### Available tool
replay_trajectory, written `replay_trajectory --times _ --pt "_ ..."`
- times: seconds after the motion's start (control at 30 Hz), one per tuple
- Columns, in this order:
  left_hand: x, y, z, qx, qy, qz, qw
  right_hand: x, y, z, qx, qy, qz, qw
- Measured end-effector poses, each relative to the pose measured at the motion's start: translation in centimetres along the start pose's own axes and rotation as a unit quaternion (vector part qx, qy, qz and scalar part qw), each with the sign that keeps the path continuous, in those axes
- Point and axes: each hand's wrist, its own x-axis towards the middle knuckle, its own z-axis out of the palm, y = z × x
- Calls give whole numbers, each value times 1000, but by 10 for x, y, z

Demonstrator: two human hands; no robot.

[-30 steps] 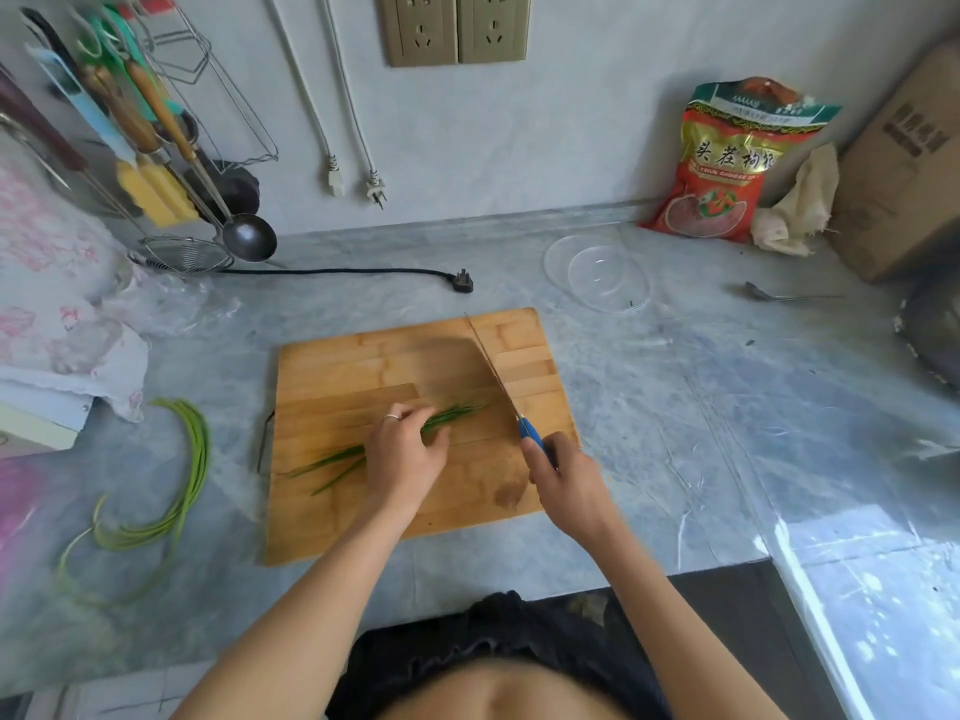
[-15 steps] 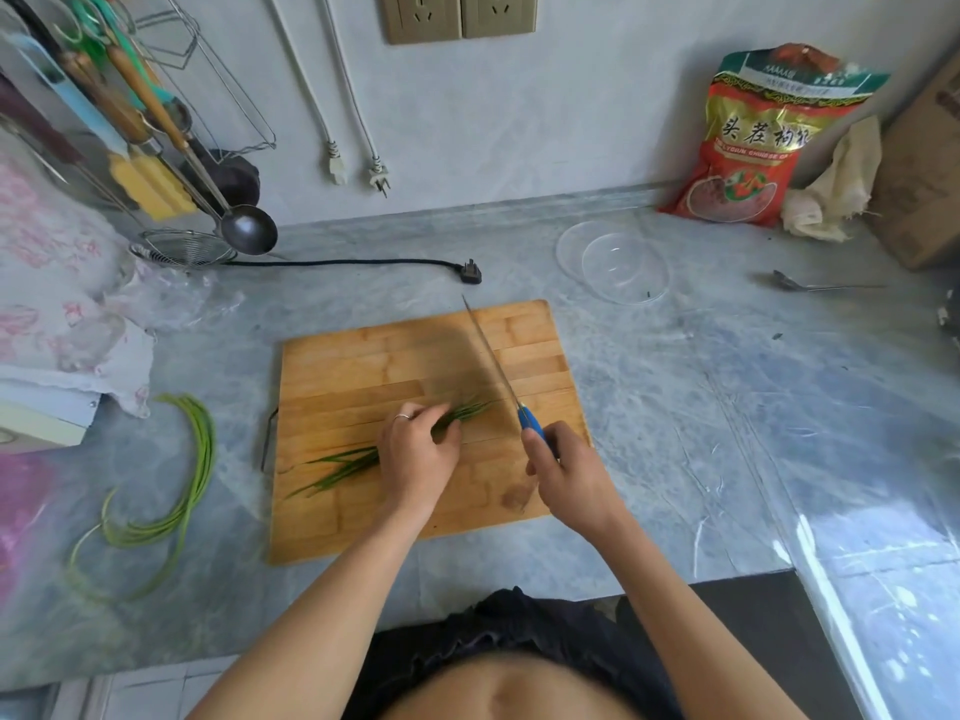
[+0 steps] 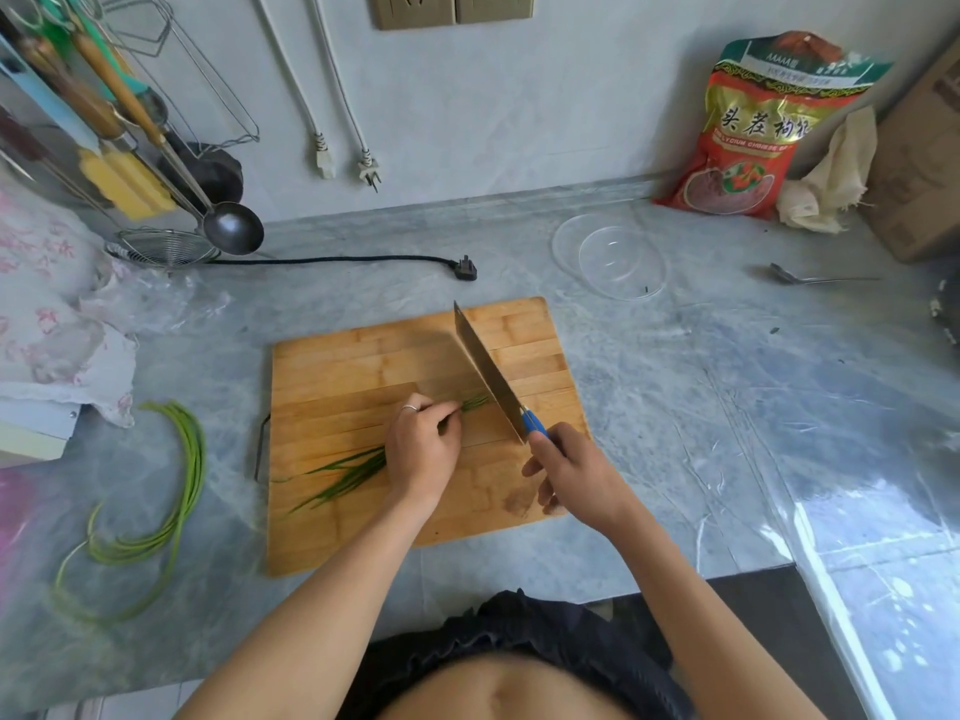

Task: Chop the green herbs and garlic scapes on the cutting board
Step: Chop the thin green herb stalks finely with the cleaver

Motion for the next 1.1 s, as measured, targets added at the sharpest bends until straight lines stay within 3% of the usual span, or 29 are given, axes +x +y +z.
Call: replay_trajectory --times 0.13,0.23,0.4,0.63,0.8,1.1 --pt "1 -2 3 42 -21 32 998 6 -7 -4 2 -35 64 997" --pt "1 -3 1 65 -40 53 996 10 -12 0 6 -16 99 995" --pt "4 -2 1 79 -49 60 994 8 -10 10 -97 22 50 994" --pt "12 7 9 -29 -52 -44 997 -4 -4 9 -126 62 -26 990" --pt "15 7 12 -33 -54 -46 997 -10 -5 13 -159 42 -43 985" --pt "5 10 15 119 -35 1 992 -10 -5 11 -178 24 -43 983"
